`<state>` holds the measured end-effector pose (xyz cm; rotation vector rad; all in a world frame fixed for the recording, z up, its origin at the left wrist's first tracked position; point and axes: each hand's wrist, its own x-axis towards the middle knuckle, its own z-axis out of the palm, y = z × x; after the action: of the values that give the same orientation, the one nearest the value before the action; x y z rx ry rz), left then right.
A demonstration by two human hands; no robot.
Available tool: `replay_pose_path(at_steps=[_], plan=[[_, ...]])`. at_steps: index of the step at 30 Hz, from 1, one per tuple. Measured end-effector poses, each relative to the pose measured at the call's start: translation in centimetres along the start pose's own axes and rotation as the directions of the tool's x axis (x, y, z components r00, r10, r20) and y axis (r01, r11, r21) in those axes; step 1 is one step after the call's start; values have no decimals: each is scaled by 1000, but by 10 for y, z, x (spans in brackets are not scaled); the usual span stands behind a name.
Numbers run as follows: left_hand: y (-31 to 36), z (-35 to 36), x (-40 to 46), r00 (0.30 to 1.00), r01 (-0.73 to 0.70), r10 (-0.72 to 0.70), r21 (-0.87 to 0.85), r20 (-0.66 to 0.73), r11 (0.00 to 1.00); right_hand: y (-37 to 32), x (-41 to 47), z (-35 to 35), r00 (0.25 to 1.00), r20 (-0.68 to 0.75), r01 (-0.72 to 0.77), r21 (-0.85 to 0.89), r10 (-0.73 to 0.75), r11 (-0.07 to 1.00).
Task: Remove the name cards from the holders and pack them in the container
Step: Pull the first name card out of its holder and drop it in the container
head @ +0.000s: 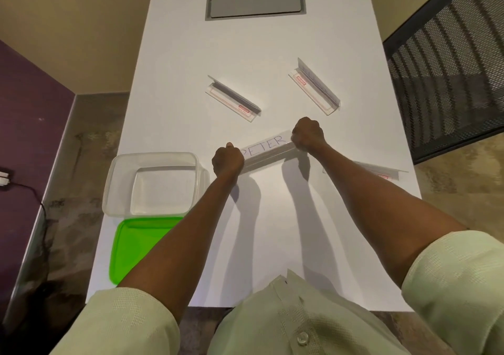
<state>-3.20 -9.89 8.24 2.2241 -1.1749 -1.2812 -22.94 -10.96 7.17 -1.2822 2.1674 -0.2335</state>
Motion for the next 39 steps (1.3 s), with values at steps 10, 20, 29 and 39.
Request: replay_pose_path(at_steps=[10,20,29,39], plan=[[20,-5,0,986,-138,132,-65,-98,988,2,1,-19,980,-200,31,130,-5,991],[10,2,12,972,-224,209,-167,-106,960,13,-3,-8,948,-317,41,223,33,974],[4,11,29,970,-230,209,-188,-126,955,30,3,16,946,-322,47,212,24,976],[-10,29,46,968,-217,192,-152,-164,964,41,11,40,950,-313,20,116,18,993]])
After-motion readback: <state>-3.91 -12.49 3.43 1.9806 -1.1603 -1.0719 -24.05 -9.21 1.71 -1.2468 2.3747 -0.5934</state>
